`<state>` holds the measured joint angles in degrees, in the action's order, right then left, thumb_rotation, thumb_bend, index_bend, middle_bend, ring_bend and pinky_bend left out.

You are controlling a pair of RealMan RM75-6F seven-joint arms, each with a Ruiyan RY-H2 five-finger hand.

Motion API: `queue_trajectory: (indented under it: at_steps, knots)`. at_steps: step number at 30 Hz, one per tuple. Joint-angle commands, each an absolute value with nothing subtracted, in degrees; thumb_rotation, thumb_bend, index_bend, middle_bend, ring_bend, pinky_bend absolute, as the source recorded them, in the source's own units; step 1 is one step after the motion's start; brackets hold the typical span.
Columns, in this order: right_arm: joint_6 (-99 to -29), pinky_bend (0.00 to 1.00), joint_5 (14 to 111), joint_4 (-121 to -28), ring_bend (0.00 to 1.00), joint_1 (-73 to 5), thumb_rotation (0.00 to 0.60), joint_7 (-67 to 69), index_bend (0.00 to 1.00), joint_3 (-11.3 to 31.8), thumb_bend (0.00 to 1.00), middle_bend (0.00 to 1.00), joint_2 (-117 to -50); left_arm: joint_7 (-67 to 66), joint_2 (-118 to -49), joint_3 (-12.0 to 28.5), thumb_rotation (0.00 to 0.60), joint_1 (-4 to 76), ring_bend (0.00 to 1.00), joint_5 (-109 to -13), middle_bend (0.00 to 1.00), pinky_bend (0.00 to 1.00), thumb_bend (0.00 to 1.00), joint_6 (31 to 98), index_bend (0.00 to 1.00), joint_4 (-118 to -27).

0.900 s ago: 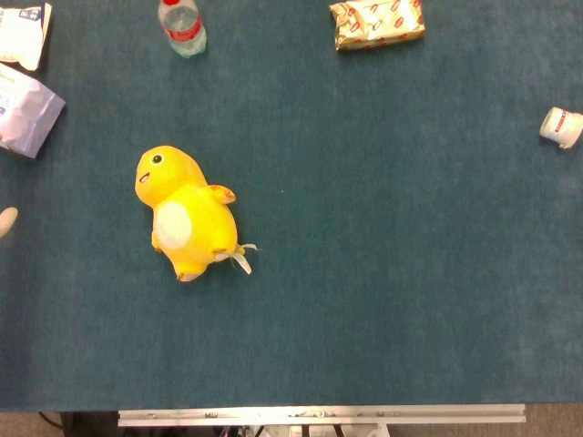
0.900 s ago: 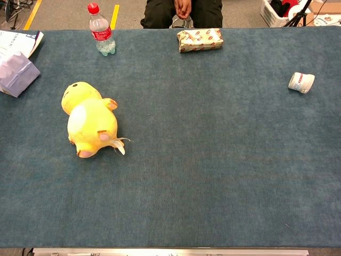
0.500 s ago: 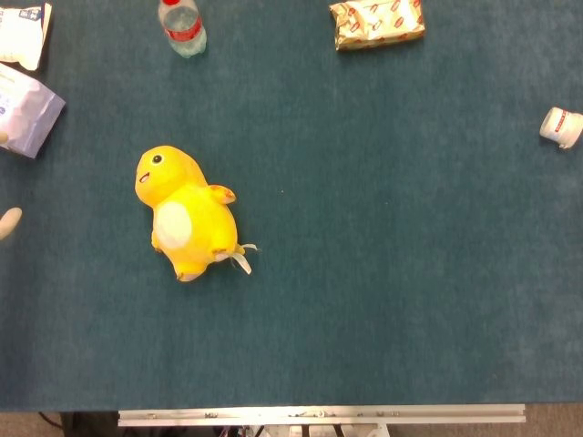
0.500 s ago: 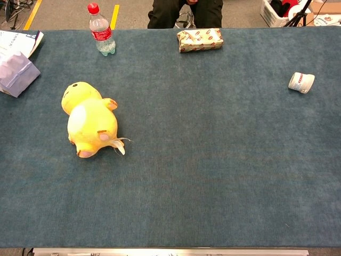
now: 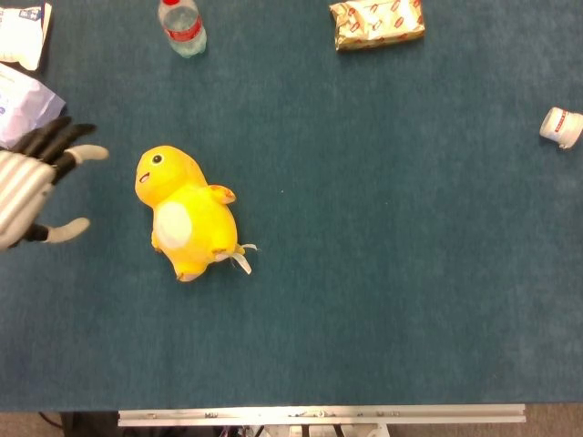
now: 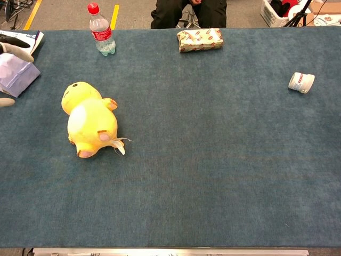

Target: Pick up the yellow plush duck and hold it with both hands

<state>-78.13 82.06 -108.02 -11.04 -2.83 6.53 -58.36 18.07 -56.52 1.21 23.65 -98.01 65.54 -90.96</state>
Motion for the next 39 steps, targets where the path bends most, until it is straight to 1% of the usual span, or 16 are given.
queue_trajectory:
  at_steps: [1, 7, 14, 22, 39]
  knots:
    - [-77.95, 0.14, 82.24, -108.5, 0.09, -11.53, 0.6, -3.33, 0.0, 6.9, 0.25, 0.21, -58.08, 20.57, -58.03, 0.68, 0.6, 27.19, 0.04, -100.45, 0.11, 0.16, 0.19, 62.84, 0.22, -88.81]
    - [-76.73, 0.14, 81.87, -109.85, 0.09, -12.71, 0.6, -4.33, 0.0, 7.53, 0.25, 0.21, -57.1, 24.25, -60.34, -0.67, 0.6, 33.3, 0.04, -104.99, 0.09, 0.16, 0.2, 58.82, 0.2, -85.07]
    - [-76.87, 0.14, 81.51, -110.99, 0.09, -12.04, 0.6, -4.33, 0.0, 6.71, 0.25, 0.21, -56.22, 26.65, -63.81, -2.96, 0.6, 39.72, 0.03, -109.06, 0.07, 0.16, 0.2, 55.14, 0.17, -78.62]
    - [-77.85, 0.14, 81.23, -111.29, 0.09, -11.09, 0.6, -3.72, 0.0, 6.33, 0.25, 0.21, -55.34, 24.68, -66.33, -4.42, 0.6, 43.46, 0.0, -108.91, 0.03, 0.16, 0.2, 52.47, 0.1, -74.19]
    - [-78.36, 0.14, 80.38, -110.49, 0.09, -10.25, 0.6, -2.62, 0.0, 6.01, 0.25, 0.21, -55.24, 22.01, -70.21, -9.0, 0.6, 50.48, 0.0, -111.32, 0.02, 0.16, 0.2, 48.91, 0.1, -70.64]
